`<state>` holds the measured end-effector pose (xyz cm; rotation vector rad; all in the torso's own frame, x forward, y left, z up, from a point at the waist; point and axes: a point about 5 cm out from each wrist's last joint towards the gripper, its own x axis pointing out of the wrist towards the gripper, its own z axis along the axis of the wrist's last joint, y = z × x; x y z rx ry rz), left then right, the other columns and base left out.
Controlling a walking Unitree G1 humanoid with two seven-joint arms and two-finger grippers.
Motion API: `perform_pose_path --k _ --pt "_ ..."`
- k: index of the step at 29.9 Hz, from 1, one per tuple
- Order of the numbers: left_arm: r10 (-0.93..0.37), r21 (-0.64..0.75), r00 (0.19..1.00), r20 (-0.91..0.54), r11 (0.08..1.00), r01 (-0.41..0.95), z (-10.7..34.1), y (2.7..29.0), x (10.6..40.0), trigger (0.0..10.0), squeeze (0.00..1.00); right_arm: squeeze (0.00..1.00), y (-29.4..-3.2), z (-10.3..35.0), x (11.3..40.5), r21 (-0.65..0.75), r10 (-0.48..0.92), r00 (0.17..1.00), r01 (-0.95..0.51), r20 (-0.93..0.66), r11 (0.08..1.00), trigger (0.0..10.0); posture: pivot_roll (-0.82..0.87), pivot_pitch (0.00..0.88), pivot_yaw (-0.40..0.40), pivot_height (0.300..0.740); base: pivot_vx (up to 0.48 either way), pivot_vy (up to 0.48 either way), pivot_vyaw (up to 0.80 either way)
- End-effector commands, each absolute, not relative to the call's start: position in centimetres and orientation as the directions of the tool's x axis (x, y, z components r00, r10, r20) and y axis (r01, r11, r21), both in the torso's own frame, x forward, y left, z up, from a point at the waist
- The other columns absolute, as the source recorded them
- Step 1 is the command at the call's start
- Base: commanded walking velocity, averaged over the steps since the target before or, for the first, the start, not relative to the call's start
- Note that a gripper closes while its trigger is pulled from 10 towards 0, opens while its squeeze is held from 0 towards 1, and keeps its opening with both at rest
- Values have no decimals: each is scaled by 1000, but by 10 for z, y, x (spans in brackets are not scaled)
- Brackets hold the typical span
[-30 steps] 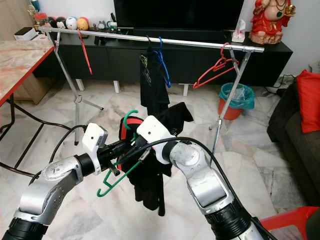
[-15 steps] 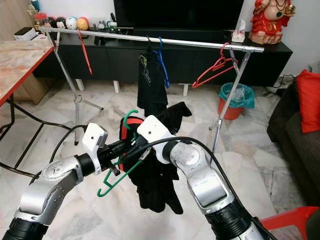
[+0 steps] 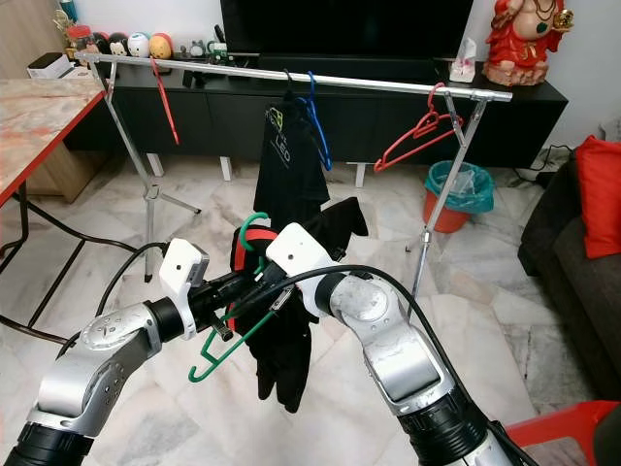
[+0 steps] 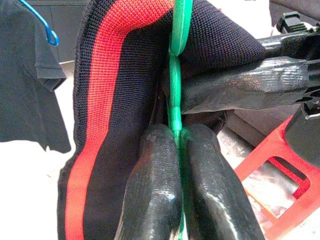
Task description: Hang hanger
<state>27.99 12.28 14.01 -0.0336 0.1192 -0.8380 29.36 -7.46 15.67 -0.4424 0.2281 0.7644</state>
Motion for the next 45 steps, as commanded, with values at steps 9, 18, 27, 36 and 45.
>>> perform_pose_path --k 9,18,27,36,45 --pt "-781 -66 621 -66 624 778 148 116 277 10000 0 0 -73 164 295 -305 625 712 -702 -321 644 10000 -17 0 -7 740 0 0 0" --pt "-783 -65 619 -63 622 781 148 114 277 10000 0 0 -74 164 295 -307 626 710 -704 -323 640 10000 -21 0 -13 740 0 0 0" --pt "-787 -69 614 -61 617 784 149 114 276 10000 0 0 -73 167 295 -314 630 708 -706 -318 635 10000 -31 0 -12 740 0 0 0" --pt "-785 -74 616 -63 619 782 148 114 276 10000 0 502 -75 168 296 -316 623 713 -701 -320 639 10000 -37 0 -12 740 0 0 0" --pt "-784 -76 618 -60 621 780 148 113 277 10000 0 878 -77 169 297 -324 619 717 -697 -320 639 10000 -41 0 -14 740 0 0 0"
